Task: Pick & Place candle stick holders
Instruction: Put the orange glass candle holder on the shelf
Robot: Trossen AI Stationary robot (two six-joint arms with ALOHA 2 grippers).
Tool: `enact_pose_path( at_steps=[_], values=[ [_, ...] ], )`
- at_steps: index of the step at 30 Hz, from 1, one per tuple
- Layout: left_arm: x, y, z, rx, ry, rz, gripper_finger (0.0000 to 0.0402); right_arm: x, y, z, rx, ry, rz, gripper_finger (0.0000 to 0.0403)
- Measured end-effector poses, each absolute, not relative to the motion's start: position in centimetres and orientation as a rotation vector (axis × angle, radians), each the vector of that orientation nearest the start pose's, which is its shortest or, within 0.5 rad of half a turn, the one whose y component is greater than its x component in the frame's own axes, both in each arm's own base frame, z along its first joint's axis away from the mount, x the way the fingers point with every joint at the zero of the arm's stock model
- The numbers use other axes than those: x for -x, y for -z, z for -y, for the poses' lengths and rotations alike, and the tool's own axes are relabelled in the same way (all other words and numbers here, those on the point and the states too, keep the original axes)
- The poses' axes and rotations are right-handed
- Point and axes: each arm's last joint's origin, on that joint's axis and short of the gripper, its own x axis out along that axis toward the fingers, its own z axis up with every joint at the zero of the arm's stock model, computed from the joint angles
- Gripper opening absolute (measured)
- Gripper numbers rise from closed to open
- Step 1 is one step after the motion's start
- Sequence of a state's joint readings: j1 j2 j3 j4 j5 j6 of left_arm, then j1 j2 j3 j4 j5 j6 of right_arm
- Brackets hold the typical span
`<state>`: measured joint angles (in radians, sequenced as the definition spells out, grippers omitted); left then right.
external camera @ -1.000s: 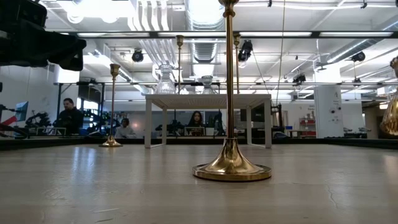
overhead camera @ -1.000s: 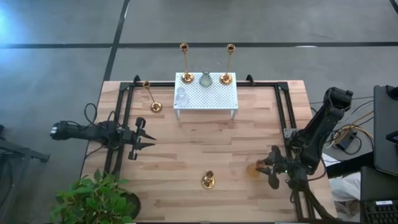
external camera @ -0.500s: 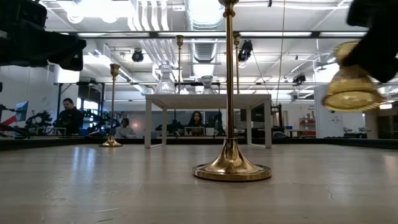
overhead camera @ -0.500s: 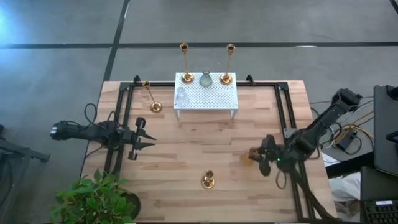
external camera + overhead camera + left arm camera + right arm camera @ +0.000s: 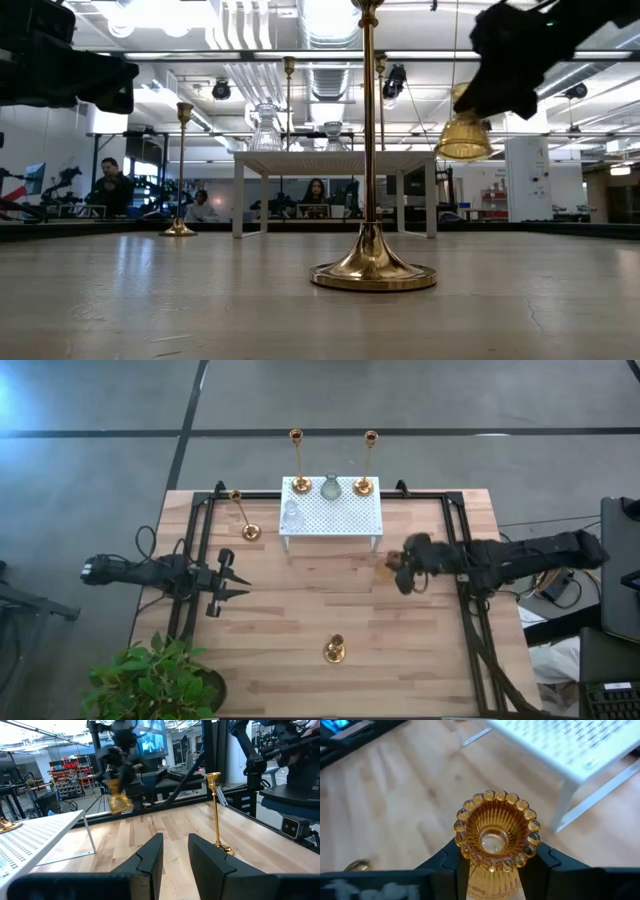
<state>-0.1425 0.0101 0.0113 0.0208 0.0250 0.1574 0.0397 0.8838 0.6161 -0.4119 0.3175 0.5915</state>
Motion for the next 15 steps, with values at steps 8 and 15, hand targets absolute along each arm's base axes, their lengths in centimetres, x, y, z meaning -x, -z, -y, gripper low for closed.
enact_pose_path(
  at_steps=[8,15],
  values=[
    [-9.7,-16.9,1.5,-0.156,0.166,0.035,0.0097,-20.5,-27.1,4.8,-0.357,0.487,-0.572,0.0119],
    [-9.7,-16.9,1.5,-0.156,0.166,0.035,0.0097,-23.8,-29.2,7.6,-0.252,0.497,-0.602,0.0119]
  ],
)
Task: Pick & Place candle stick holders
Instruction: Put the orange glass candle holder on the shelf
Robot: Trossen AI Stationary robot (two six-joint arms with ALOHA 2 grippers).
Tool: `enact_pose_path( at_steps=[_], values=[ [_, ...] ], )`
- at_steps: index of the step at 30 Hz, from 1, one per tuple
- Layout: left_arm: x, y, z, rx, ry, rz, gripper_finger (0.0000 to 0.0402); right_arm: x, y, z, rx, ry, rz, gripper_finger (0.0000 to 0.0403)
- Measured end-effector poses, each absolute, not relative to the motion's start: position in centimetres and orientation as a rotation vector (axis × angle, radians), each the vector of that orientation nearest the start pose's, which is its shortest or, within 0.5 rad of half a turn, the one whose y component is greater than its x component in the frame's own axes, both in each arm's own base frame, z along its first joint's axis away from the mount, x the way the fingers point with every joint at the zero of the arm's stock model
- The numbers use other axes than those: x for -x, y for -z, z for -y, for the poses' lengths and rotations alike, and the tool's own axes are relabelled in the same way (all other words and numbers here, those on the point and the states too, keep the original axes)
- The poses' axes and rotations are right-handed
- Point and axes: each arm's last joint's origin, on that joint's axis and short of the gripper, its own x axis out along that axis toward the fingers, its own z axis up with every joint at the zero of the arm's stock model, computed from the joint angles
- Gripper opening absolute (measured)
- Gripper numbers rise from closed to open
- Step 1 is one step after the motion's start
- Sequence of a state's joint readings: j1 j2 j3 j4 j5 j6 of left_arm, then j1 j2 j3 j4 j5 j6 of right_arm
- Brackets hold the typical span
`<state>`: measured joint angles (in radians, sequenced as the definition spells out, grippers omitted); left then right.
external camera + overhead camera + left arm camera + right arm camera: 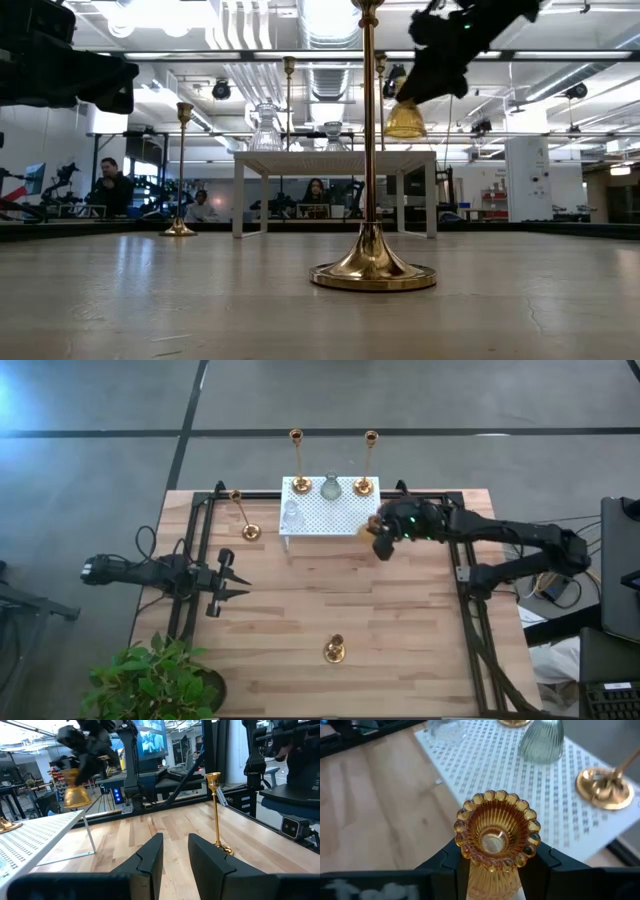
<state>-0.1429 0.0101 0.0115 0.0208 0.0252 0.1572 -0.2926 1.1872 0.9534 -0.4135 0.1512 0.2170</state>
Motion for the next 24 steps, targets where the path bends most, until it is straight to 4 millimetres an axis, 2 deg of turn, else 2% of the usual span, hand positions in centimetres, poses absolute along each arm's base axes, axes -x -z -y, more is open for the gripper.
enact_pose_path(
  at_steps=[6,13,24],
  values=[
    [-9.7,-16.9,1.5,-0.156,0.166,0.035,0.0097,-26.1,-29.3,10.6,-0.231,0.502,-0.643,0.0119],
    [-9.6,-16.9,1.5,-0.156,0.165,0.035,0.0097,-26.0,-29.2,13.3,-0.229,0.554,-0.655,0.0119],
    [-9.6,-16.9,1.5,-0.155,0.166,0.035,0.0097,-24.7,-27.6,13.2,-0.245,0.539,-0.643,0.0119]
  ],
)
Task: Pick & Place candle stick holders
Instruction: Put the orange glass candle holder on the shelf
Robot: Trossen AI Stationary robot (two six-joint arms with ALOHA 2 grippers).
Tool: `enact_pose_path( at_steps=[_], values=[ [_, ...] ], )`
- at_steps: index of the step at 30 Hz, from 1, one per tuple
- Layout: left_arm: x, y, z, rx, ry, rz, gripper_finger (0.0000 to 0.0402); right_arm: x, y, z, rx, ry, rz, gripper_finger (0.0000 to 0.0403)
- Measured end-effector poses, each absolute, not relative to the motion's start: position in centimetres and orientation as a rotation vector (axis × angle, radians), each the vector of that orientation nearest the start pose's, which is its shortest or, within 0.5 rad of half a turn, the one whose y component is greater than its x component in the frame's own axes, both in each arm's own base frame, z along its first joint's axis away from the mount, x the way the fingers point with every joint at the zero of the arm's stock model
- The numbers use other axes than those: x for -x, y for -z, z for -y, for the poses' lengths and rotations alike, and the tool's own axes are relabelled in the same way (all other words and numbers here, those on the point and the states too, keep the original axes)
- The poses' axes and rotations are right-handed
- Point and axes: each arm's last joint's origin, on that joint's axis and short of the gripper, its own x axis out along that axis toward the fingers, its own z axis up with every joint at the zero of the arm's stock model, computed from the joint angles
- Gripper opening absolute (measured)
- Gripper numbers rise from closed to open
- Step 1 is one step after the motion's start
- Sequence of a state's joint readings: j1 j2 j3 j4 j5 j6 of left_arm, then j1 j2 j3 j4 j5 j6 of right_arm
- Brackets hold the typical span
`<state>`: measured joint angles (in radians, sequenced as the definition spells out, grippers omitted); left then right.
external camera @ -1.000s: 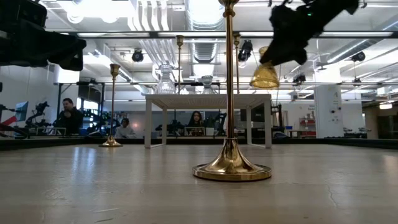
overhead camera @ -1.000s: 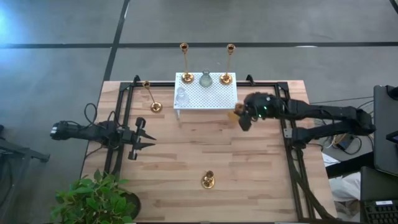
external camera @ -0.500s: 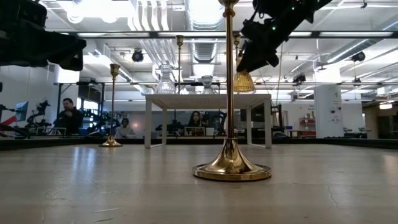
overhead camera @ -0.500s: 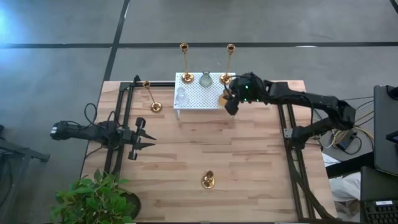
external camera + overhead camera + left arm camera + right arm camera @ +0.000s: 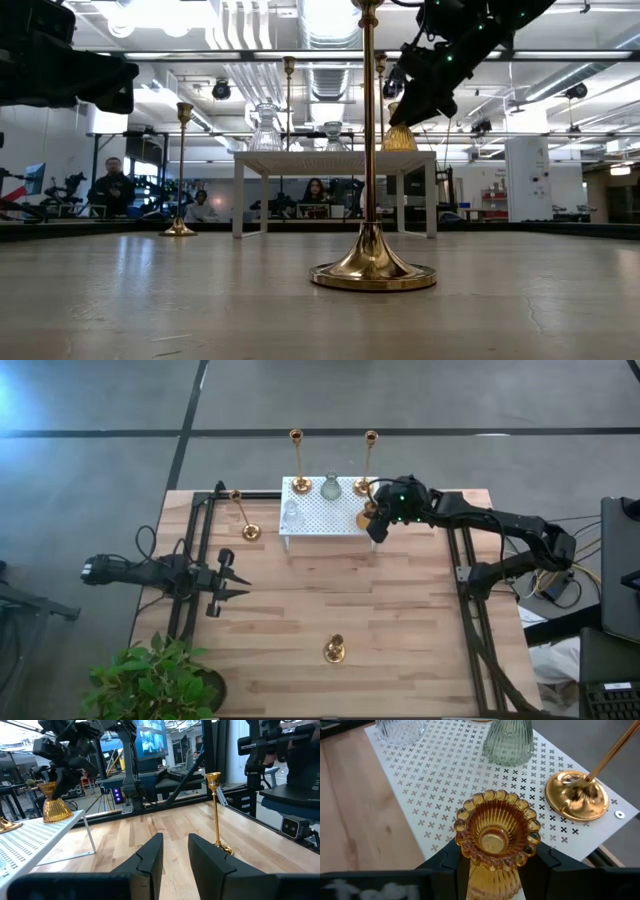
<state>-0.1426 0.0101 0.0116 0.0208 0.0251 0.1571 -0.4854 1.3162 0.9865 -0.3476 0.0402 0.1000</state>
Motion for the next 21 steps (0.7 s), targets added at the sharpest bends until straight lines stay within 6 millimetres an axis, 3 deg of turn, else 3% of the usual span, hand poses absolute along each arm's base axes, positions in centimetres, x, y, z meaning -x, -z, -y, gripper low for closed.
enact_pose_path(
  at_steps=[21],
  values=[
    [-9.65,-16.86,1.46,-0.156,0.166,0.035,0.0097,-24.71,-27.31,13.11,-0.264,0.532,-0.635,0.0119]
  ],
)
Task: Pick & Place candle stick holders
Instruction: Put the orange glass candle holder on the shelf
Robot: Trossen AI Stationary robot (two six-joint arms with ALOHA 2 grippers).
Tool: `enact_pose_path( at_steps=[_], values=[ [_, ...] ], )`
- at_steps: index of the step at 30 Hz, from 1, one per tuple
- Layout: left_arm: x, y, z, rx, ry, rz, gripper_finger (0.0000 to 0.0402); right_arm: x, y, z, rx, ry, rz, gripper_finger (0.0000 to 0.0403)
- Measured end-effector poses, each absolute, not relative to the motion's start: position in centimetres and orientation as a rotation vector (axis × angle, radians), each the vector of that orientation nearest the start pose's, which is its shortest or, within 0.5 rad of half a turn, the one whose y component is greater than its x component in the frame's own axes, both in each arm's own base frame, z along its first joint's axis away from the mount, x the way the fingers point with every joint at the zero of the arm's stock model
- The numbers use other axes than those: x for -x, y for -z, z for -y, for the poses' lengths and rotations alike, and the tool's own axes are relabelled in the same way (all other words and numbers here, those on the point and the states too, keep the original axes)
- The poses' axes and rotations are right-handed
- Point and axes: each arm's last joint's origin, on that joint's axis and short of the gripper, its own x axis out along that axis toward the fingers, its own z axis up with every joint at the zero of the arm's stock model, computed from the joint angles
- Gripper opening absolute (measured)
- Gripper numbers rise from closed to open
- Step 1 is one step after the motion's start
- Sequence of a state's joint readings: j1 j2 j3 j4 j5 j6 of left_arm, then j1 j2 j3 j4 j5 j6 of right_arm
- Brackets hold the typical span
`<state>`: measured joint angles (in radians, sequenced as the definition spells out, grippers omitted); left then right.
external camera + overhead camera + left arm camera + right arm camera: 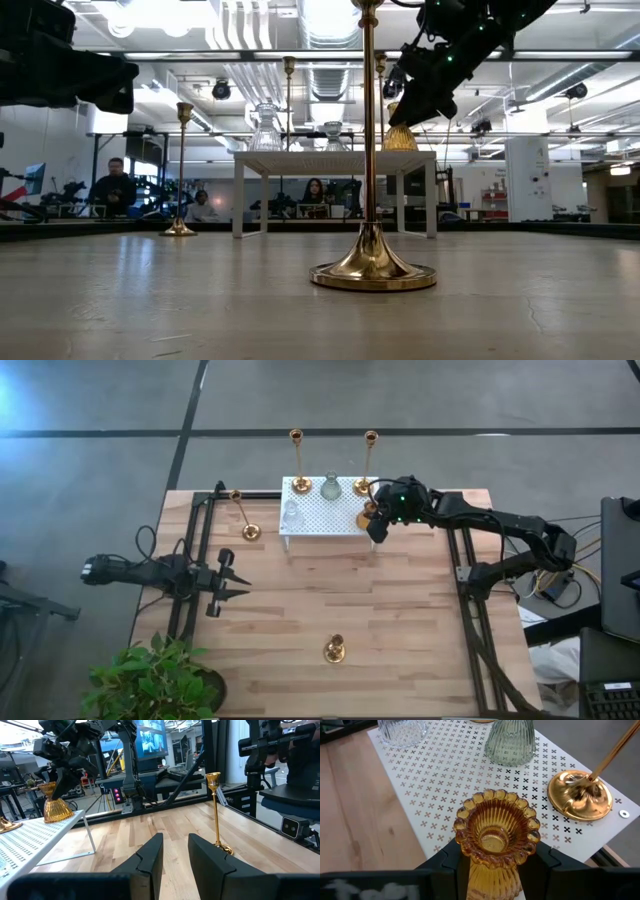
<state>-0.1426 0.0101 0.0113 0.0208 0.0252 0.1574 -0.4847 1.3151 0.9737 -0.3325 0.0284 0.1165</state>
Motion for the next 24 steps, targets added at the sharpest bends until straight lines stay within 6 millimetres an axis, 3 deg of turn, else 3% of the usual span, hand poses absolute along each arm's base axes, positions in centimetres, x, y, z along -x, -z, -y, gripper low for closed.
enact_pose_path(
  at_steps=[9,16,24],
  values=[
    [-9.65,-16.86,1.46,-0.155,0.166,0.035,0.0097,-24.70,-27.28,13.10,-0.265,0.533,-0.636,0.0120],
    [-9.65,-16.86,1.46,-0.156,0.166,0.035,0.0097,-24.60,-27.13,13.16,-0.264,0.564,-0.648,0.0189],
    [-9.65,-16.86,1.46,-0.155,0.165,0.035,0.0097,-24.65,-27.17,13.17,-0.260,0.563,-0.642,0.0224]
  ],
)
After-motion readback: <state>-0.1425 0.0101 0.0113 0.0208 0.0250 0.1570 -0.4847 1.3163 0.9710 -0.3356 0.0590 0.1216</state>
